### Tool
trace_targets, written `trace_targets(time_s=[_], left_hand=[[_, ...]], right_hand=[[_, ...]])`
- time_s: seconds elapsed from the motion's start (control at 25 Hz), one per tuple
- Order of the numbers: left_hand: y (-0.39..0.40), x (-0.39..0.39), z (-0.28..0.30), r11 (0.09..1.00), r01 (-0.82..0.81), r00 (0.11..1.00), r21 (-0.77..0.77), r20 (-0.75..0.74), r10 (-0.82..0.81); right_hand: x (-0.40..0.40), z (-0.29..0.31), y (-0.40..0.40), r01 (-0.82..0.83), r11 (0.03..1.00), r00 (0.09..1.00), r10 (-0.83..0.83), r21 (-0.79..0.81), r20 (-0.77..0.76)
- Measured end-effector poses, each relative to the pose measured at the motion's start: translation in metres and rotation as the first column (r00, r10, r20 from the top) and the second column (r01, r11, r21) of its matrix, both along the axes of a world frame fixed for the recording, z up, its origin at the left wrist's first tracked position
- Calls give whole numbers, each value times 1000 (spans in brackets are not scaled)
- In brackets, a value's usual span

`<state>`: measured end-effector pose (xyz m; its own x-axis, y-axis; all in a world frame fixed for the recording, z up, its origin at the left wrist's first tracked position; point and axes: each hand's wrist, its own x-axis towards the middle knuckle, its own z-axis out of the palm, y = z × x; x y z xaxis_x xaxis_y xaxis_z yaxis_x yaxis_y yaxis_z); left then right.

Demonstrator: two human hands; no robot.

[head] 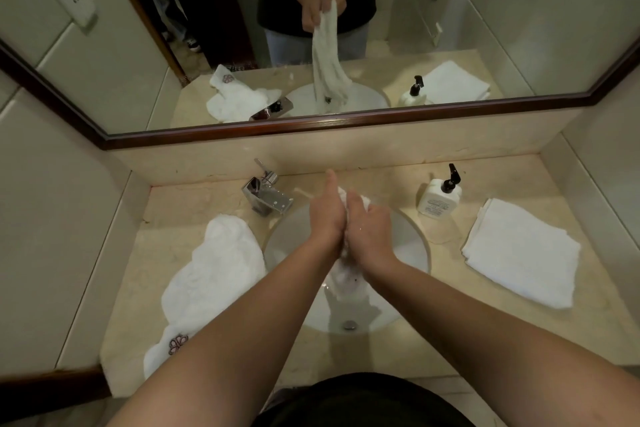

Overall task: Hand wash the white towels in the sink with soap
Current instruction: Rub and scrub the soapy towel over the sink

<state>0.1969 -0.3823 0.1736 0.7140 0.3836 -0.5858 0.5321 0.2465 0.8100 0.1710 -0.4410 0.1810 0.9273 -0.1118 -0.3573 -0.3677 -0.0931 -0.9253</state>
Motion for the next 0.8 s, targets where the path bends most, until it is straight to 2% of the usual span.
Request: trace_targets(time_s=[0.08, 0.16, 0.24, 0.32, 0.4, 0.48, 0.56, 0.64, 0.72, 0.8], left_hand=[[-6, -10, -8, 994, 113, 993, -14, 21, -112], [-11, -16, -6, 983, 169, 983, 78, 55, -173], [-6, -12, -3, 989, 96, 993, 114, 61, -104], [5, -5, -3, 997, -6, 999, 75, 41, 3], [9, -9, -3, 1000, 8, 1000, 11, 15, -8], [1, -16, -5, 995, 95, 994, 14, 46, -96], [-1, -19, -3, 985, 143, 986, 100, 76, -151], [8, -16, 2, 991, 70, 994, 112, 75, -79], [17, -14, 2, 999, -20, 1000, 42, 19, 19], [16, -19, -2, 1000, 2, 1000, 22, 11, -2]], right_hand=[[19, 1, -8, 96, 995, 995, -96, -20, -17], [37, 2, -13, 213, 977, 975, -213, -3, -63], [24, 4, -5, 167, 986, 984, -166, 3, -62], [-5, 0, 6, 23, 999, 999, -21, 37, -49], [-7, 3, 6, 4, 1000, 999, -4, 9, -38], [17, 7, 1, 155, 988, 988, -155, -17, -27], [26, 10, -1, 228, 974, 973, -228, 8, -33], [5, 7, 9, 154, 988, 987, -154, 5, -54], [-19, 2, 17, 0, 1000, 998, 1, 19, -69], [-10, 3, 15, -5, 1000, 999, 4, -22, -54]])
